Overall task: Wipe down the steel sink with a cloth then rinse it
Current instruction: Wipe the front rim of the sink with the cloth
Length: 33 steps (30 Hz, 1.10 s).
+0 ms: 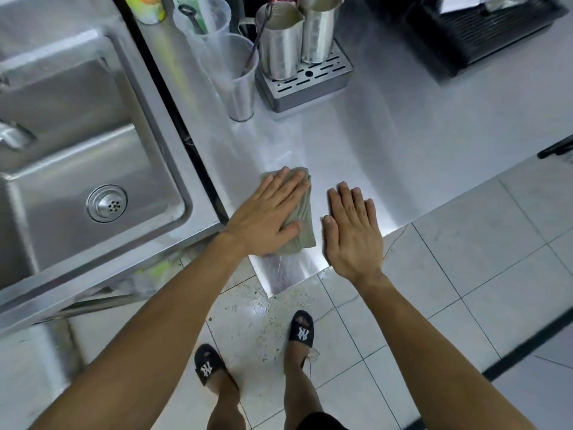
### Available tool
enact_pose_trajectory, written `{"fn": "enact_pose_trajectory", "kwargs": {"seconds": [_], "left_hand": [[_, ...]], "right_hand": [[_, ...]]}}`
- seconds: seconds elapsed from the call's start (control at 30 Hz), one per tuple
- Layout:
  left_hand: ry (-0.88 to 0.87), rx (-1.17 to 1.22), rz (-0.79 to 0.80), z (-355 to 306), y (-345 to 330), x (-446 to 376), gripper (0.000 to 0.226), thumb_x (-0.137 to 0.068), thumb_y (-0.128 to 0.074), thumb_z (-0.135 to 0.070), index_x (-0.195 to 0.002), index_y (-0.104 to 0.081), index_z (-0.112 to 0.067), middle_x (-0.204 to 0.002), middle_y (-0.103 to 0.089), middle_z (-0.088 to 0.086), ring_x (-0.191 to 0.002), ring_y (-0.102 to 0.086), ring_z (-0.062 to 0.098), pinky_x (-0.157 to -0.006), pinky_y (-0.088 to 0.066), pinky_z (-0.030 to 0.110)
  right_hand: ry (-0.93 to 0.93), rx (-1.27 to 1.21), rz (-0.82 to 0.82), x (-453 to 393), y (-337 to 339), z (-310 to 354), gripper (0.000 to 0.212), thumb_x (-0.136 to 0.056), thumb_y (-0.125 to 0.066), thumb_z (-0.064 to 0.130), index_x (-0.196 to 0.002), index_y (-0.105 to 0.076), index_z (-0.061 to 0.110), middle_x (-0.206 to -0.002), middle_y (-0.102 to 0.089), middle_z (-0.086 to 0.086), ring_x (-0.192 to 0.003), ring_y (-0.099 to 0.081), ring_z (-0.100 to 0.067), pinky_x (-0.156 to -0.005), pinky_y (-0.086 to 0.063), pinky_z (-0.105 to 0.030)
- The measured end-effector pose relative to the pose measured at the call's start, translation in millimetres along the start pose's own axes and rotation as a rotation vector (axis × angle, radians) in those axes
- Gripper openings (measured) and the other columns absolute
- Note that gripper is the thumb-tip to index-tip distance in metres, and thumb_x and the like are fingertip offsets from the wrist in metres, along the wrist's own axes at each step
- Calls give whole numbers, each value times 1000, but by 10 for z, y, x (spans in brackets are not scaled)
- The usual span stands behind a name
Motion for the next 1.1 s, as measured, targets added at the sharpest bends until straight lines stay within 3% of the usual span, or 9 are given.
{"fn": "enact_pose_trajectory", "kwargs": {"seconds": [0.13, 0.27, 0.37, 0.5, 0.63, 0.83, 0.97, 1.1], "left_hand": [[223, 43, -1, -130, 69, 3, 79, -89, -18, -41, -166, -8, -26, -174, 8, 4, -157, 23, 30, -126, 18, 42], [488, 138, -149, -326, 31, 72, 69, -98, -36, -41, -163, -26, -23, -173, -6, 16, -160, 4, 37, -129, 6, 47], [544, 48, -228, -427, 111, -12, 65, -96, -45, -34, -157, -39, -13, -169, -23, 20, -158, -13, 39, -130, -4, 49], [616, 139, -246, -449, 30, -55, 66, -106, -36, -38, -164, -21, -10, -172, -16, 11, -160, -10, 28, -129, 0, 41], [596, 98, -240, -411, -94, -16, 69, -107, -22, -42, -165, -9, -8, -173, -6, 12, -161, -3, 26, -131, -2, 42], [342, 63, -215, -183, -68, 113, 65, -107, -29, -40, -165, -18, -12, -173, -11, 10, -161, -4, 27, -131, -8, 46], [377, 62, -256, -94, -45, 180, 60, -108, -31, -38, -165, -21, -22, -174, -5, 9, -161, -1, 29, -131, -5, 43], [435, 136, -318, -73, -33, 159, 54, -110, -29, -29, -163, -31, -18, -172, -21, 5, -161, -10, 24, -131, -10, 41]], "right_hand": [[0, 7, -9, -1, -8, -2, 57, -108, -25, 37, -162, -29, 18, -170, -22, -3, -159, -12, -24, -130, -4, -43], [-15, 20, -1, 6, -16, 48, 59, -108, -21, 38, -162, -28, 15, -171, -19, -6, -159, -10, -28, -130, 0, -43], [-59, 21, -40, 2, -26, 80, 57, -108, -25, 35, -161, -31, 14, -170, -22, -7, -159, -12, -29, -129, -2, -47], [-68, 32, -63, -3, -39, 87, 57, -108, -25, 34, -160, -34, 13, -169, -25, -8, -159, -14, -29, -129, -6, -48], [-27, 86, -77, 9, -41, 110, 60, -108, -20, 34, -161, -30, 8, -169, -22, -14, -159, -13, -32, -130, -1, -47], [171, 68, 8, -50, -80, 332, 59, -109, -26, 31, -161, -24, 3, -170, -16, -16, -159, -8, -32, -130, -4, -46], [160, 67, 37, -32, -158, 433, 60, -109, -20, 33, -162, -23, 6, -171, -17, -12, -159, -10, -28, -131, -4, -44], [157, 81, 63, -38, -162, 425, 61, -108, -19, 34, -163, -21, 7, -171, -15, -10, -160, -8, -26, -131, -2, -42]]}}
Point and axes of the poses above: each hand's wrist, its own x-axis away from the middle knuckle, its own y-axis out of the back of the hand, z = x × y, the point moved 7 cm from there along -x, towards the middle knuckle
